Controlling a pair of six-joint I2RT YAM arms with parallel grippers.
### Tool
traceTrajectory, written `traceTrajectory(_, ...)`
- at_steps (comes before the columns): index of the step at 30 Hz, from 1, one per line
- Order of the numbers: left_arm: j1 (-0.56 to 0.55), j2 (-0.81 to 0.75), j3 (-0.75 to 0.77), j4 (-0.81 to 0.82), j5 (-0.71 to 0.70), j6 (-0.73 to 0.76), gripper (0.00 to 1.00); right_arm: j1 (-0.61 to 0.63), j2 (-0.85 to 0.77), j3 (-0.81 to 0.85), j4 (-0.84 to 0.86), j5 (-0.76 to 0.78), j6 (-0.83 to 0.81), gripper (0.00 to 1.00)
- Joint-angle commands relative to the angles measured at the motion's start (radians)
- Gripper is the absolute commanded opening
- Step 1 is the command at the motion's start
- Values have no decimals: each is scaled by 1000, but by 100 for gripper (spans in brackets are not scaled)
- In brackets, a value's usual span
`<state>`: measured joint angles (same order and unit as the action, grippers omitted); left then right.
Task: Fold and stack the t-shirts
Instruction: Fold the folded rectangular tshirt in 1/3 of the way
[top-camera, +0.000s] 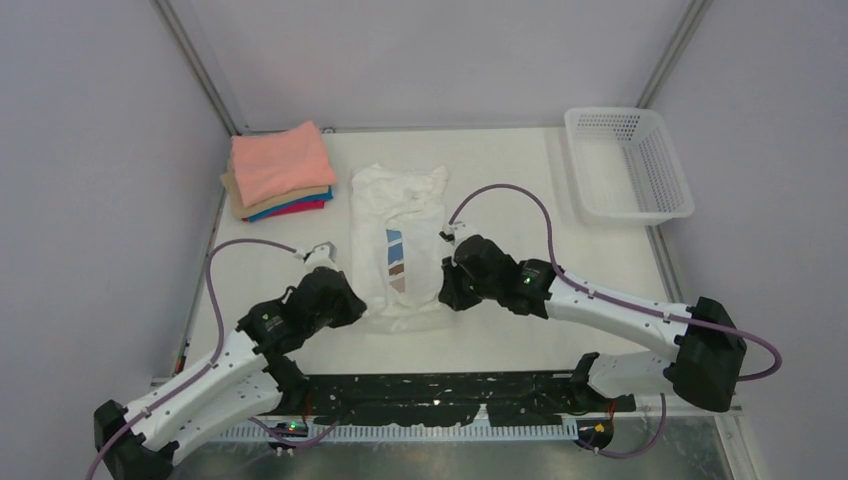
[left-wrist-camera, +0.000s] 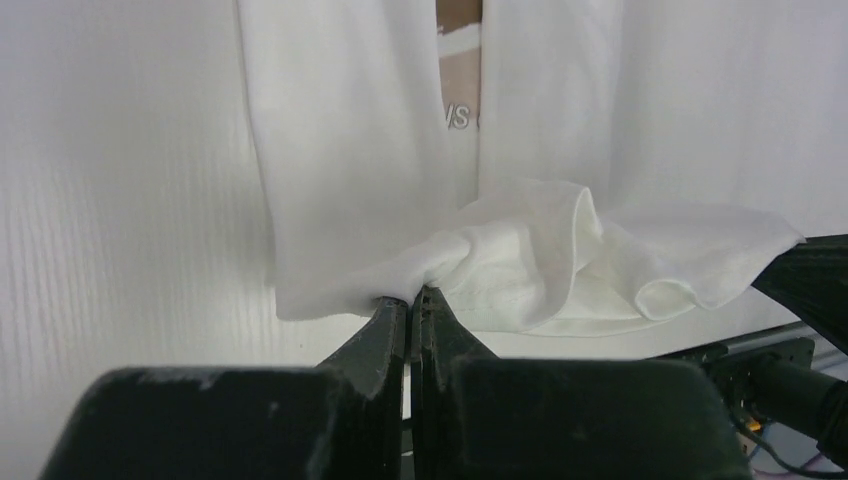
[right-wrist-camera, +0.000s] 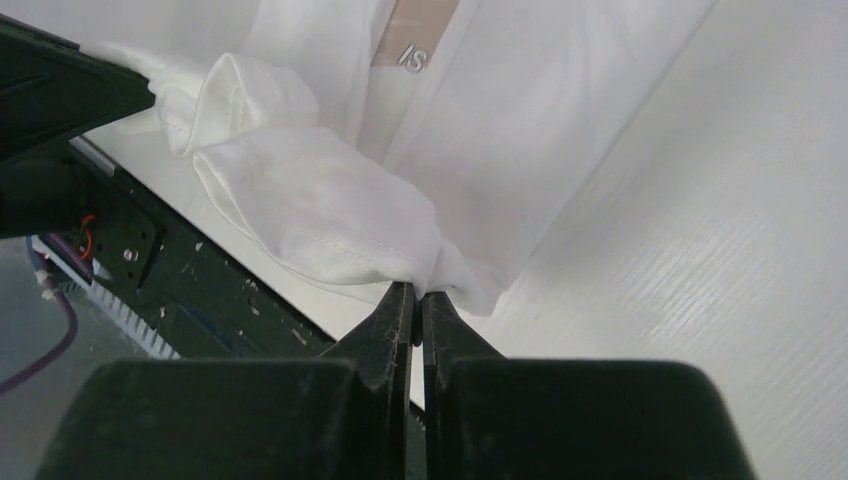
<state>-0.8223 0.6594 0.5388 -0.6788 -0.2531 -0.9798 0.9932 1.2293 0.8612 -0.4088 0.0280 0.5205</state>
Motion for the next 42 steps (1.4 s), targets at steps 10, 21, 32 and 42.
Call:
traceTrajectory(10,338,371,201,335,242,260,0,-208,262,255,131,-5,-133,6)
traceTrajectory(21,444,600,338,345,295,304,0,-332,472,444,120,-149,-179,6)
traceTrajectory(32,519,759,428,339,305,348,0,-380,626,556,107,-190,-190,6)
traceTrajectory(42,559,934,545,284,292,374,0,-409,735,621,109,-166,-174,8)
